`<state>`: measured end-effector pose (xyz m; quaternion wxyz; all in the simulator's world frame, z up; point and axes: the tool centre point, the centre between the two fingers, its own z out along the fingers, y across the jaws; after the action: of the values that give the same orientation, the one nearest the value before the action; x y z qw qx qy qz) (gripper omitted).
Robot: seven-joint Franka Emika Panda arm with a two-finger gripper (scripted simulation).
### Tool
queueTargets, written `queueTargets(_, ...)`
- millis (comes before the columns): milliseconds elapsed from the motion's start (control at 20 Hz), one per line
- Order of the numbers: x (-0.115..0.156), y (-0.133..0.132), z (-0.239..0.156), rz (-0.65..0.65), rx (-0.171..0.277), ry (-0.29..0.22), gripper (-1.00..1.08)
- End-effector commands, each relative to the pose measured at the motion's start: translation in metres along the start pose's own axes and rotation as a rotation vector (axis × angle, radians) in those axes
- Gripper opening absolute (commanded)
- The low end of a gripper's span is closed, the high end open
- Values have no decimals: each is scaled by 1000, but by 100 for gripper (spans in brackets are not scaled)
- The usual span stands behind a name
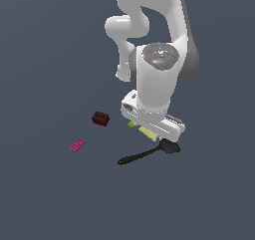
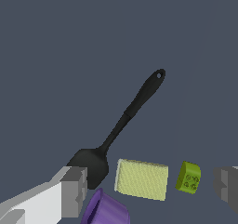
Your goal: Pick up a designated object from a clutter of objects.
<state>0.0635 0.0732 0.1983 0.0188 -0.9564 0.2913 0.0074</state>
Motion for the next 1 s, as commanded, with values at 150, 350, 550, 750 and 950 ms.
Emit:
queueTargets(150,1,-11,32,144,-3,0,100)
queueTargets(350,1,-17,55,248,-7,3,100)
queueTargets(550,1,-22,79,351,-12,9,100)
queueTargets(750,0,-26,99,440,-16,16,100)
queueTargets(950,0,-29,114,507,-20,24,100)
